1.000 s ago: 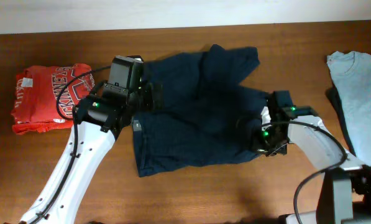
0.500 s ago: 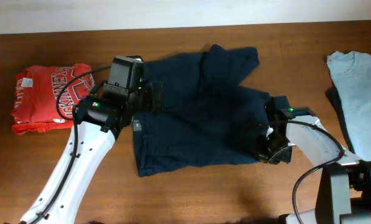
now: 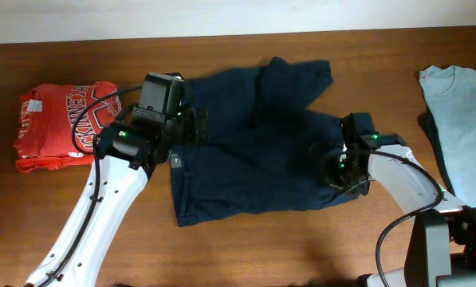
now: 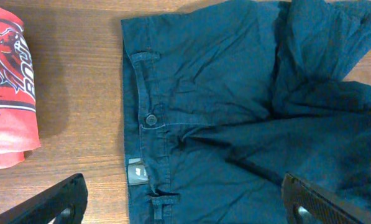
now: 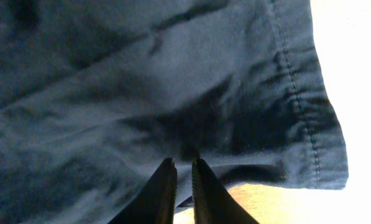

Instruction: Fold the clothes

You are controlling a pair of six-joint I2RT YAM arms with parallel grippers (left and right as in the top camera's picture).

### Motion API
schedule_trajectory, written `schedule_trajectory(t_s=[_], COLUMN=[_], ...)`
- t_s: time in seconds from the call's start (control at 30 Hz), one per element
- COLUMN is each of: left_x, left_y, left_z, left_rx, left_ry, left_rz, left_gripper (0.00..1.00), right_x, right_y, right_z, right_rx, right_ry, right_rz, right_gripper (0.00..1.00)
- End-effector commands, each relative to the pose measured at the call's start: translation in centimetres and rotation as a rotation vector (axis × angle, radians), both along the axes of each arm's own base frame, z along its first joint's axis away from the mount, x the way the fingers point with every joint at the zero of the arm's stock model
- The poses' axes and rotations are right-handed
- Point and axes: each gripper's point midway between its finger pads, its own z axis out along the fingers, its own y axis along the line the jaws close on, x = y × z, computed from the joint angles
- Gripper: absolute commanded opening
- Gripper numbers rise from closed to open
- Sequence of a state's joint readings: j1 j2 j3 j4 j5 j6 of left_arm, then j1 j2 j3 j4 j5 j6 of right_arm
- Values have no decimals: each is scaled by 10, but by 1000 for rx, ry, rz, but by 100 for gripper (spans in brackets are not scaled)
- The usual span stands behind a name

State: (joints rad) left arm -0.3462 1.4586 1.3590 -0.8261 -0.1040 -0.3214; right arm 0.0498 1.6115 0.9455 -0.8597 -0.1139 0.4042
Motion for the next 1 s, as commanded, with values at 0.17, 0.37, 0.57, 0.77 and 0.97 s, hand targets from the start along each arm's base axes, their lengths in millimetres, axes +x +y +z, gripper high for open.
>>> schedule_trajectory(t_s=[0.17, 0.37, 0.57, 0.77, 0.97], left_x=[0, 0, 0, 0, 0], left_y=[1, 1, 1, 1, 1], left_z=[8, 8, 8, 8, 8], left_rx=[-8, -8, -7, -7, -7], left_ry=[-23, -22, -22, -22, -21], left_rz=[-2, -2, -2, -2, -2], left_gripper=[99, 99, 99, 99, 99], right_x=[-13, -37, -75, -101, -95], right_y=[2, 0, -21, -25, -24], right_z=[-22, -45, -39, -29, 1], right_rx=[-1, -7, -142, -174, -159], right_ry=[55, 146, 306, 409, 308], right_rz=[19, -3, -146, -160, -167], right_gripper=[15, 6, 4, 4, 4])
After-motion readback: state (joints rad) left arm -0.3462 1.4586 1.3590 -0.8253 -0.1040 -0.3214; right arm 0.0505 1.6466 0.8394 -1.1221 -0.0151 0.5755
